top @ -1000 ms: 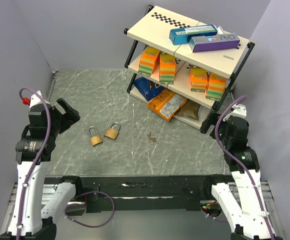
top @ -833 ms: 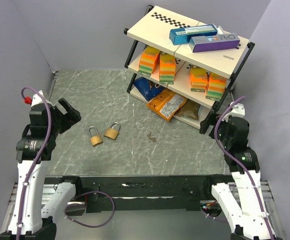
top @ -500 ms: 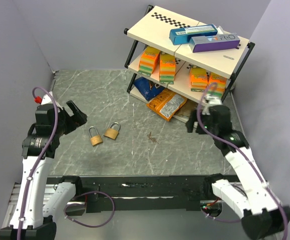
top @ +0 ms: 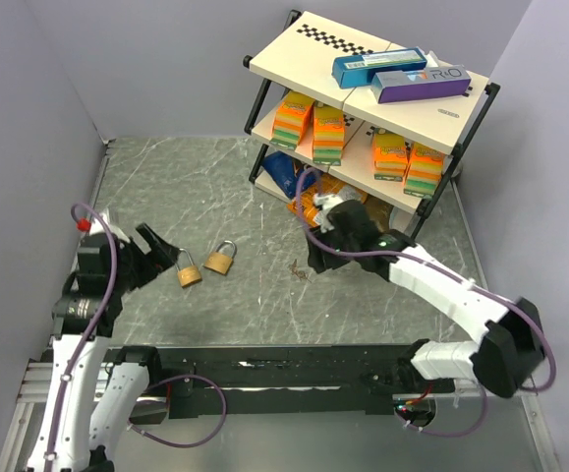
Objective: Unlock with the key
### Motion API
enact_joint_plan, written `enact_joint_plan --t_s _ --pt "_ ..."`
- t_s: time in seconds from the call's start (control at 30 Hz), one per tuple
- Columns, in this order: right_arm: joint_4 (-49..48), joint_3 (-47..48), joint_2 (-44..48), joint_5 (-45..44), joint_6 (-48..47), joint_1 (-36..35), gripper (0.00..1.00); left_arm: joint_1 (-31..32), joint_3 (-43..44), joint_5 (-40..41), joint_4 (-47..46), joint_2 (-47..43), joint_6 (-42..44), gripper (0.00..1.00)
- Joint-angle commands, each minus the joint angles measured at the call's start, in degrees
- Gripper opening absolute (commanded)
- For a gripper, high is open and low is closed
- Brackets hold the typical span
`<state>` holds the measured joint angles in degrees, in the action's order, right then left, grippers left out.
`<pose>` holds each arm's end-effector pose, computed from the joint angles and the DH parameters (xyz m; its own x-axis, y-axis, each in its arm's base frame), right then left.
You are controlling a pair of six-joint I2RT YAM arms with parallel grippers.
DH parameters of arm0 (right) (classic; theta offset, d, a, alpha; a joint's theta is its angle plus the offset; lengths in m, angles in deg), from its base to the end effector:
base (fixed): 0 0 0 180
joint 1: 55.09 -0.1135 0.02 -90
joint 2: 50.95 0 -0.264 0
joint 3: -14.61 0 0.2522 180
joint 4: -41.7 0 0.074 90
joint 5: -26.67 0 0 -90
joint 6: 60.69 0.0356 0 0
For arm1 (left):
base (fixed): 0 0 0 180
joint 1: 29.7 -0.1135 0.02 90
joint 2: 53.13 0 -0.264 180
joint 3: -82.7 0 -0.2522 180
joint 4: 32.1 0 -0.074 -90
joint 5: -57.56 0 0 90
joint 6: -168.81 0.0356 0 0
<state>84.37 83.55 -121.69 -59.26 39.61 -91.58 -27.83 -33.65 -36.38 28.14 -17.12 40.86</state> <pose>0.2101 0.1585 0.2781 -0.6675 -0.2719 -0.6932 -0.5230 0.8339 0.1765 0.1220 -0.0064 0.3267 -0.4802 -0.5982 -0.6415 -0.2599 0.7956 -0.5473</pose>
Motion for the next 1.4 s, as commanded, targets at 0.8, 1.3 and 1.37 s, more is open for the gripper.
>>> enact_joint_plan --t_s 0.8,1.3,1.37 --pt "-7.99 11.35 -29.01 -2.05 -2.92 -6.58 0.43 0.06 -9.55 -7.48 7.31 -8.5 -10.47 0.88" --pt "-6.14 16.01 -35.96 -3.99 -4.15 -7.72 0.27 0.06 -9.55 -7.13 7.31 -7.62 -11.88 0.87" --pt "-6.4 16.01 -36.4 -5.31 -4.07 -7.72 0.26 0.06 -9.11 -7.04 7.05 -7.36 -11.79 0.86"
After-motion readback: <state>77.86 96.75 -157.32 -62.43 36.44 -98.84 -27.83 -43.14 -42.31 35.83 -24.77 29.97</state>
